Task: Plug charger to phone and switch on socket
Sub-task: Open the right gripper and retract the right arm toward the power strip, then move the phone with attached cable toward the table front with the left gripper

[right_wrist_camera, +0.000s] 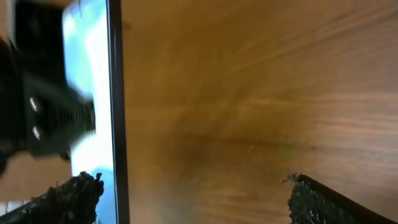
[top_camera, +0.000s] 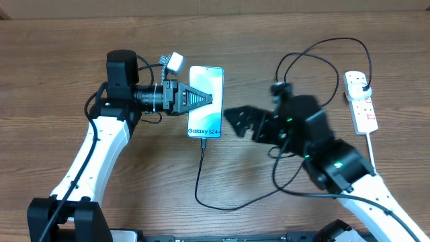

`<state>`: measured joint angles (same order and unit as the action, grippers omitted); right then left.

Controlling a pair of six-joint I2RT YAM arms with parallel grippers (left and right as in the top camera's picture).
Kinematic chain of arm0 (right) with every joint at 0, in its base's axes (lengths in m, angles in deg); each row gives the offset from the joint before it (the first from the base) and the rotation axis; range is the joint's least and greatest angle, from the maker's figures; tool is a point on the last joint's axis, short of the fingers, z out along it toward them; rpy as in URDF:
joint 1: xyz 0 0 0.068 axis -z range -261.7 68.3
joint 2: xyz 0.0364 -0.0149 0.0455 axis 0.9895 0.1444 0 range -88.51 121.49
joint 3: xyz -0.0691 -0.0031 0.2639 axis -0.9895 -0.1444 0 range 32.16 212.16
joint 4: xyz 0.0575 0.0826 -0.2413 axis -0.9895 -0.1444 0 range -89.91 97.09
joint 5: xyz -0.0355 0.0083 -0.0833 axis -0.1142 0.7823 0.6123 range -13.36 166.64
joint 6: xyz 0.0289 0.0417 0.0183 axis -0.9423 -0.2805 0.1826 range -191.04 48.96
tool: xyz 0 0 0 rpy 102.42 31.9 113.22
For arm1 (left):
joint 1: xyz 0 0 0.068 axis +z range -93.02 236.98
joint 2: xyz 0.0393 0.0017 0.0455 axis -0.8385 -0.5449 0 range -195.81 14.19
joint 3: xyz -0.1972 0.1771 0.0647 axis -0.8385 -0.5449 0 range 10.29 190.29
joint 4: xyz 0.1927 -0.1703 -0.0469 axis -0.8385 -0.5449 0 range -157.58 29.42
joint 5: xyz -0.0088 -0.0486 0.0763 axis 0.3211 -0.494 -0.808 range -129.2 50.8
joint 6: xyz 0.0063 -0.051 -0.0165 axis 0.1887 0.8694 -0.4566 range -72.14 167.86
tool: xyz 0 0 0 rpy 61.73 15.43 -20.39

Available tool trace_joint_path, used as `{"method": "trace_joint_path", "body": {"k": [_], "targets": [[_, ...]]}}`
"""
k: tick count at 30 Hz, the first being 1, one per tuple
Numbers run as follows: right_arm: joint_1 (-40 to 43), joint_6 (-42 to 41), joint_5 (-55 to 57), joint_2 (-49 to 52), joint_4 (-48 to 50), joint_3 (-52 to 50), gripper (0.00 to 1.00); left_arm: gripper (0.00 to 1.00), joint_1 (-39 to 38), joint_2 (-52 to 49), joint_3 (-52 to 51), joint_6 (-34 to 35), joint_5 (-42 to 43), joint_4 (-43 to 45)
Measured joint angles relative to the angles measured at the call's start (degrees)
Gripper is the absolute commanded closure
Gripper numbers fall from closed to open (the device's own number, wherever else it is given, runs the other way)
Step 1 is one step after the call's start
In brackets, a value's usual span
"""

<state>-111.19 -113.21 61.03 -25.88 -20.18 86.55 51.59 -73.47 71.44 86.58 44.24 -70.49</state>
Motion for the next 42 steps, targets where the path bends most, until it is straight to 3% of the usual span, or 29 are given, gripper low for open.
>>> {"method": "trace_joint_path", "body": {"k": [6,16,24,42], "targets": [[11.69,0.79,-2.54,-0.96,-5.81,0.04,0.0,0.96,0.0,0.0,0.0,-2.05,-1.92,-8.44],[29.79,6.49,-0.17,-0.96,-20.76,0.15,0.0,0.96,0.0,0.0,-0.07,-13.51,-13.18,-31.01],[31.67,7.63,1.46,-0.96,-22.88,0.15,0.0,0.96,0.0,0.0,-0.07,-18.38,-21.22,-37.94],[31.71,7.72,1.51,-0.96,-22.88,0.15,0.0,0.96,-5.35,0.0,-0.07,-19.43,-22.16,-38.99]]}}
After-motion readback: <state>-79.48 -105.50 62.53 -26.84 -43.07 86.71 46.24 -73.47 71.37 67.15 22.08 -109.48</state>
